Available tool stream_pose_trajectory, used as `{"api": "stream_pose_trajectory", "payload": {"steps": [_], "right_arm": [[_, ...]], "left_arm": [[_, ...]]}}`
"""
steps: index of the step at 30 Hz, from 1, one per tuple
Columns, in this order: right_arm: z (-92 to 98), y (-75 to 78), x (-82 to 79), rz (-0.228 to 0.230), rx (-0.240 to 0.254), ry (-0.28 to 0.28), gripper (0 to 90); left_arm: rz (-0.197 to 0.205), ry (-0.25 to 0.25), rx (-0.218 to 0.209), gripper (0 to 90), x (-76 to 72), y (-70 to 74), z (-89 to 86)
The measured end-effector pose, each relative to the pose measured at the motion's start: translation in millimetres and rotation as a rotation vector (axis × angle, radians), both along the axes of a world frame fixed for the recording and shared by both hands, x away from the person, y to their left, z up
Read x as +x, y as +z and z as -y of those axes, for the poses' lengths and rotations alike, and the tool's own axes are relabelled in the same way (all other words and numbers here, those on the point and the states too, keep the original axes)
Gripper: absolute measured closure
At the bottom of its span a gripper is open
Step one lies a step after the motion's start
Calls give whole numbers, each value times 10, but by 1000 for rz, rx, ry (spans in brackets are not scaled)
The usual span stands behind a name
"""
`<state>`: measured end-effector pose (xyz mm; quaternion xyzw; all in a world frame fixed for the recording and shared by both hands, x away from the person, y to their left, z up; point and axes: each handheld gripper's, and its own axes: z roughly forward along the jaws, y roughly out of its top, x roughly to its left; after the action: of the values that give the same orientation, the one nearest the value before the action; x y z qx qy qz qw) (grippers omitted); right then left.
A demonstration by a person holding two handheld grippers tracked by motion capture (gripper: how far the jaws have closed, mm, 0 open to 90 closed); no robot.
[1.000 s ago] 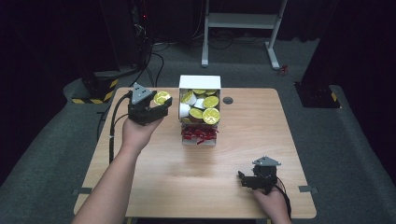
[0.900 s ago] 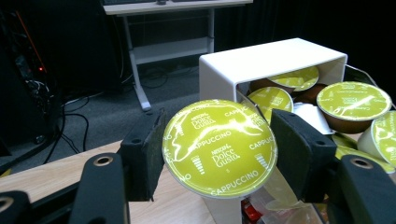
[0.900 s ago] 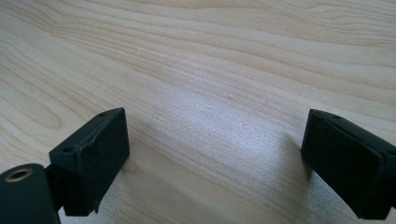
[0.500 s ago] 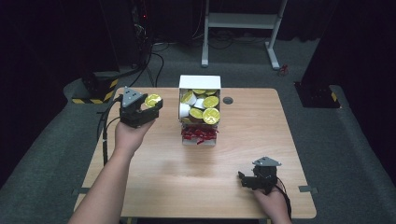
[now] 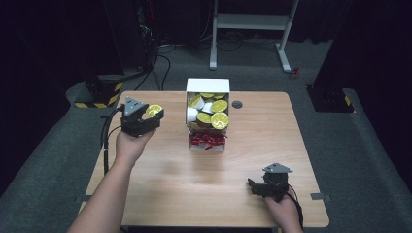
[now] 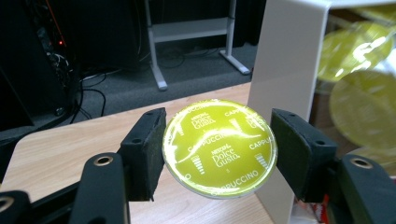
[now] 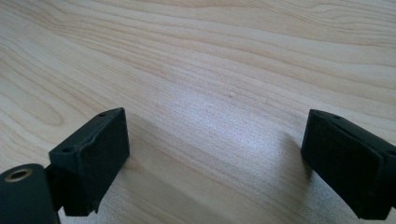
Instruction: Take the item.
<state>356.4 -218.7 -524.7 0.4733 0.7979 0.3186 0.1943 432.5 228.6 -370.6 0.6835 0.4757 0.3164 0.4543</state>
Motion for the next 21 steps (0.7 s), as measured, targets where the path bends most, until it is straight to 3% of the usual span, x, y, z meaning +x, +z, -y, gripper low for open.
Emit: {"api": "stream_pose_trajectory", "payload": {"steps": [8,15,21], "right_arm": [[1,0,2,0,-2,3,76],[-5,-1,4,0,2,0,76],[-5,-1,4,-1,3,1,76]], "left_arm": [[-34,19,-1,385,-21,-260,-17],[-63,45,-16,385,-70,-507,-122],[-95,66,-3,385,-92,-704,-213]]}}
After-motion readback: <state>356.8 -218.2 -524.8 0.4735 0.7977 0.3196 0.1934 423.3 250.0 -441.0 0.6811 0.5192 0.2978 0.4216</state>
